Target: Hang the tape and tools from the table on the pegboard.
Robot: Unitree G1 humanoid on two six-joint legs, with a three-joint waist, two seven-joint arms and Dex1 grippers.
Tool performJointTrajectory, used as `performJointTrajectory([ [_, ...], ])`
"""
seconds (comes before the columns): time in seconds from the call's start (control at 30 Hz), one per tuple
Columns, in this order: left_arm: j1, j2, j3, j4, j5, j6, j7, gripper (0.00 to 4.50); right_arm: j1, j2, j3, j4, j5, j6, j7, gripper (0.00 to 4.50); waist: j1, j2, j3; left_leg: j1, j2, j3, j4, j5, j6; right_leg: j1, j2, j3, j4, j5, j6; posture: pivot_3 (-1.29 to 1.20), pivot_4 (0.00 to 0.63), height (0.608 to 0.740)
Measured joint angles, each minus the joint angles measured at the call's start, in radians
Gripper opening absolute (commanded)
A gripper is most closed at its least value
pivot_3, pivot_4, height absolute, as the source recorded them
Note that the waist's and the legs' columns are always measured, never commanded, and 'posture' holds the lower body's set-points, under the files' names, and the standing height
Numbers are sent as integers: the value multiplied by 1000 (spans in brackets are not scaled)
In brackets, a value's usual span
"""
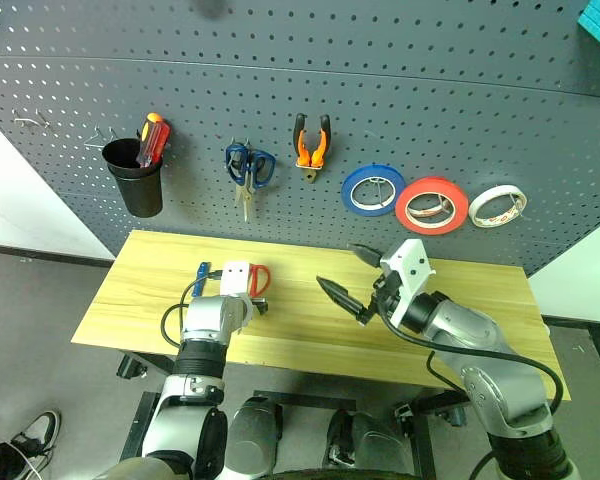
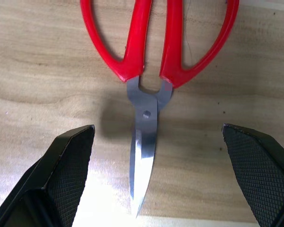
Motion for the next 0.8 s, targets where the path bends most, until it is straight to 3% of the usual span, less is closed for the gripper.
performJointTrajectory([
  [0.8, -141, 50, -1, 267, -2, -112, -61, 4500, 8, -25, 7, -22, -2, 7, 5, 4472, -2, 0, 0, 0, -2, 0, 0, 0, 0, 0, 0, 0, 0, 0, 0, 294, 137, 718],
])
